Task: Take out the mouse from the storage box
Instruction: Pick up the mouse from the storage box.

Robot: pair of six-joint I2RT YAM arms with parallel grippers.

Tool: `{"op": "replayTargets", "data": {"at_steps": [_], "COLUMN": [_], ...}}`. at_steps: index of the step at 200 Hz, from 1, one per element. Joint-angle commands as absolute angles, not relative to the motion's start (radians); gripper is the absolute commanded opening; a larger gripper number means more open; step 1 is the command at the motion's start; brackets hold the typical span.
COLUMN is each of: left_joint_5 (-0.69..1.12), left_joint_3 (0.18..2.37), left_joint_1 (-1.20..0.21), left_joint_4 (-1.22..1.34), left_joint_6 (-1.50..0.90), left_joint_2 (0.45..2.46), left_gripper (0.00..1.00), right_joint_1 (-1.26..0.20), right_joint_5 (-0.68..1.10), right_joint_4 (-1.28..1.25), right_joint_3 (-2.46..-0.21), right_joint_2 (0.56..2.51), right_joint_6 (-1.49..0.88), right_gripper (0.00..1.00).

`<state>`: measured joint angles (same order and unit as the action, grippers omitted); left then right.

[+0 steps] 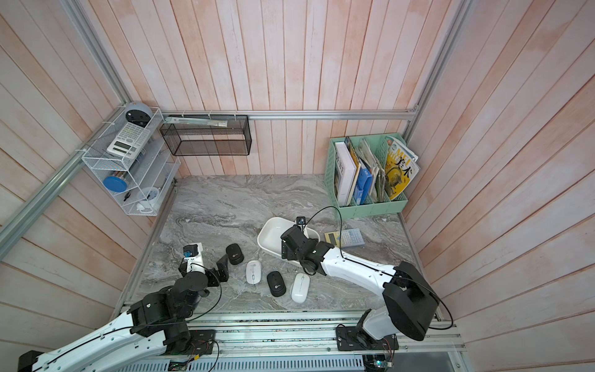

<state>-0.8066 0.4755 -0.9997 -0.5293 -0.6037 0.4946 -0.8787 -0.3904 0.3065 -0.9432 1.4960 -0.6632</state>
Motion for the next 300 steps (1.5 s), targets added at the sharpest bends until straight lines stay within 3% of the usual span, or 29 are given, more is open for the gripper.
{"op": "replayTargets", "data": {"at_steps": [1,62,119,176,224,300], "left_joint_5": [-0.840,-0.831,-0.823,-0.826,-0.826,-0.825], "left_joint_3": [0.463,0.470,0.471,0.472,0.473,0.476], "left_joint_1": [-0.996,-0.996,-0.996,-0.996,-0.996,-0.996], "left_joint_4": [-0.552,-0.564,-0.562,-0.563,-0.566,-0.567], "left_joint_6": [-0.595,-0.609,-0.606,-0.606,-0.606,-0.606], "left_joint_2": [0.455,0.456,0.456,0.457,0.456,0.459], "left_gripper": [1.00,1.00,1.00,1.00,1.00,1.00], "right_joint_1": [-0.882,-0.881,-0.876,-0.875,-0.873,-0.842], "right_joint_5": [-0.407,-0.434,-0.411,-0.303,-0.295,-0.210], "right_joint_4": [0.372,0.585,0.598,0.659,0.657,0.633], "right_joint_3": [-1.024,-1.242,-1.283,-1.422,-1.445,-1.385], "right_joint_2": [1.575,1.820,1.896,2.006,2.012,2.021], "right_joint_6": [-0.701,-0.758,-0.785,-0.743,-0.728,-0.688], "right_gripper": [0.92,0.93,0.94,0.83,0.79,0.84]}}
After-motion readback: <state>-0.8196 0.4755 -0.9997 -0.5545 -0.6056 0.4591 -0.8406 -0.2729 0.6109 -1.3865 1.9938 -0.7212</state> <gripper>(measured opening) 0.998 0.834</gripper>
